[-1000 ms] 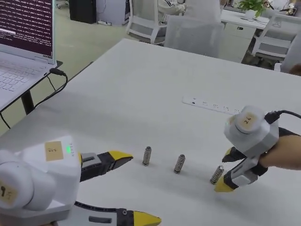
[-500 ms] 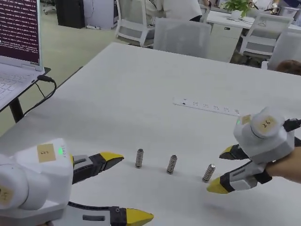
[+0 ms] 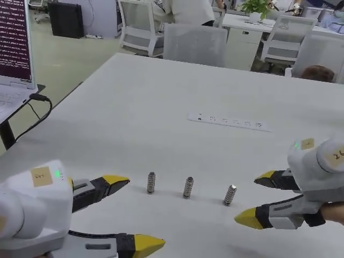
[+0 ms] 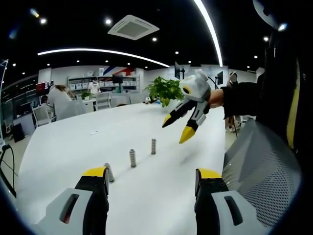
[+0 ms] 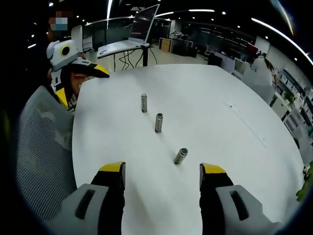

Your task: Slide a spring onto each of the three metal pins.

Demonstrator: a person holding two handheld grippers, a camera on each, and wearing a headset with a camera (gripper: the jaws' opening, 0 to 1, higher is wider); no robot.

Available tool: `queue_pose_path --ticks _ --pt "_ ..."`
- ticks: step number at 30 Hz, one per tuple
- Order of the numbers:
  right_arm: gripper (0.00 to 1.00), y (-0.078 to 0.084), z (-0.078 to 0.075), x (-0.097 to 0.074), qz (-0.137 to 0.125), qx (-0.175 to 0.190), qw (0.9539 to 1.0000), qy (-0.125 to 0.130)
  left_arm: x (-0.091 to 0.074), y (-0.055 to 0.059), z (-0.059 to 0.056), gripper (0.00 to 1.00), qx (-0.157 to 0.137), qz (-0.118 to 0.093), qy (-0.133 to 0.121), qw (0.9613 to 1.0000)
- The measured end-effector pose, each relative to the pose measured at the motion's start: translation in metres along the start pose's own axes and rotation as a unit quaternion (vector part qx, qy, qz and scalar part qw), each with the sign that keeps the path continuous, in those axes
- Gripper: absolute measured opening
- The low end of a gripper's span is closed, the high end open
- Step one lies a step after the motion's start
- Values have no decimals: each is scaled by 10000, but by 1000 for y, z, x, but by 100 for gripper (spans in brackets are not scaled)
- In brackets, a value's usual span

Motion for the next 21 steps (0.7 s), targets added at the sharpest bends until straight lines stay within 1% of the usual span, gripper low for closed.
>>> queue_pose_path --ticks 2,9,13,14,21 --pt "60 1 3 -6 -118 62 9999 65 0 0 1 69 -4 -1 -14 10000" --pt "60 10 13 -20 -301 254 9990 200 1 0 2 69 -41 -7 -39 10000" --pt "60 15 16 -24 -422 382 9980 265 0 0 1 68 -59 -8 -37 10000" --pt "60 14 17 -25 -510 412 9975 280 0 0 1 68 -67 -7 -37 10000" --pt "61 17 21 -32 -746 611 9946 394 -1 2 -1 68 -115 -5 -57 9999"
Point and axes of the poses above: the centre of the closed fingertips' face, and the gripper's own axes: x roughly forward along the fingers, z roughly to its left, y roughly out of its underside, the point moved 2 cm from there along -x, roughly backward along the fingers, and after that the axes turned 7 degrees about -z, right-handed, at the moved point
